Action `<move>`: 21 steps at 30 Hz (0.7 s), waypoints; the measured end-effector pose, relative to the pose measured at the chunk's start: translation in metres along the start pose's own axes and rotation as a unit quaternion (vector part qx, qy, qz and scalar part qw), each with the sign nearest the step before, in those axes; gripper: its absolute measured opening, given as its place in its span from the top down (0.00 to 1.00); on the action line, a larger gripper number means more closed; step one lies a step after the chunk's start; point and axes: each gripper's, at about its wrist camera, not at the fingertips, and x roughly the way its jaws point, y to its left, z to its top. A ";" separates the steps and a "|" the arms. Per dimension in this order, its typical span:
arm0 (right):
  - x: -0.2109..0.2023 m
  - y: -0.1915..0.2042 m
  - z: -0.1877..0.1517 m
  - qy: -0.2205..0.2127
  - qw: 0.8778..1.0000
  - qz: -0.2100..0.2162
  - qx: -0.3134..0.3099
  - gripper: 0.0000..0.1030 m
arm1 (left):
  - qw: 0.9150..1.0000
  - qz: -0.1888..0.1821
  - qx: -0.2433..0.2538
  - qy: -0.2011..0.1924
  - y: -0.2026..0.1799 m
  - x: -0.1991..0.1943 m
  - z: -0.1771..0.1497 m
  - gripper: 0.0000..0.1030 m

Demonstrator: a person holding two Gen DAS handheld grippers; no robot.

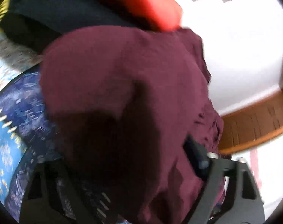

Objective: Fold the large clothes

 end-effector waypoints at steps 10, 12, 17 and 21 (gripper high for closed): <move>-0.025 0.007 -0.001 -0.009 1.000 0.007 0.012 0.47 | 0.996 -0.042 0.049 -0.054 -0.035 -0.072 -0.008 0.82; -0.033 0.011 0.000 -0.014 1.000 0.008 0.007 0.47 | 0.992 -0.035 0.097 -0.080 -0.055 -0.098 -0.014 0.83; -0.056 0.039 0.014 -0.042 0.998 0.039 0.000 0.47 | 0.977 -0.045 0.143 -0.151 -0.073 -0.174 -0.014 0.84; -0.051 0.082 0.023 -0.046 0.994 0.101 -0.005 0.47 | 0.967 -0.039 0.161 -0.193 -0.075 -0.220 -0.004 0.84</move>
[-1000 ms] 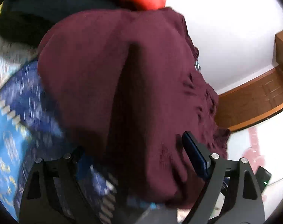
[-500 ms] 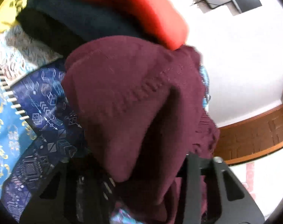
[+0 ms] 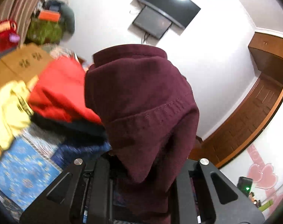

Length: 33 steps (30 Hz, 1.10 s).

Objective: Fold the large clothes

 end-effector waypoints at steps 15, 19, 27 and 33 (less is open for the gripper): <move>0.075 0.074 -0.030 0.114 0.987 0.023 -0.110 0.45 | 0.995 0.043 0.089 0.028 -0.044 0.021 -0.026 0.85; 0.028 0.027 -0.036 0.070 0.995 -0.010 -0.076 0.45 | 0.991 0.011 0.125 0.043 -0.105 0.044 -0.033 0.85; -0.038 -0.084 -0.062 0.040 0.991 -0.116 0.047 0.45 | 0.955 0.002 0.265 0.135 -0.197 0.104 -0.124 0.84; -0.054 -0.114 -0.080 0.039 0.986 -0.136 0.091 0.45 | 0.895 0.038 0.370 0.245 -0.197 0.132 -0.209 0.80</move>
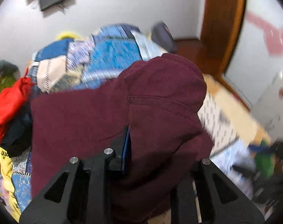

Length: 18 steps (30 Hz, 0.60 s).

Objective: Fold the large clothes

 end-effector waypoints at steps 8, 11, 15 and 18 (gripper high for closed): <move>-0.015 -0.009 0.006 -0.022 1.000 0.003 0.011 0.45 | 0.999 -0.021 0.024 0.024 -0.002 -0.021 -0.015 0.62; -0.031 -0.016 -0.001 -0.039 0.999 0.012 0.015 0.45 | 0.999 -0.037 0.027 0.028 0.002 -0.028 -0.015 0.56; -0.043 -0.012 0.001 -0.060 0.998 0.024 0.008 0.45 | 0.996 -0.077 0.033 0.010 0.006 -0.056 -0.027 0.40; -0.050 0.000 0.007 -0.074 0.997 0.030 -0.010 0.45 | 0.995 -0.099 0.026 -0.015 0.019 -0.081 -0.038 0.29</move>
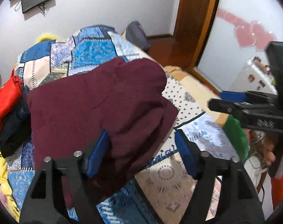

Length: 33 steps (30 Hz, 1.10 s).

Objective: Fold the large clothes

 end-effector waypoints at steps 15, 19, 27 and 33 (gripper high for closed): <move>0.015 0.096 0.058 -0.060 0.988 0.030 -0.139 0.42 | 0.986 0.123 -0.101 -0.051 0.111 -0.040 -0.005 0.14; 0.040 0.100 0.064 -0.051 0.987 0.005 -0.151 0.42 | 0.988 0.093 -0.126 0.014 0.125 0.000 -0.026 0.13; 0.101 0.062 0.036 0.042 0.992 -0.011 -0.122 0.21 | 0.992 0.086 -0.093 0.025 0.105 0.033 -0.081 0.04; 0.105 0.030 0.016 0.055 0.995 0.032 -0.081 0.13 | 0.988 0.047 -0.144 0.029 0.114 0.028 -0.112 0.04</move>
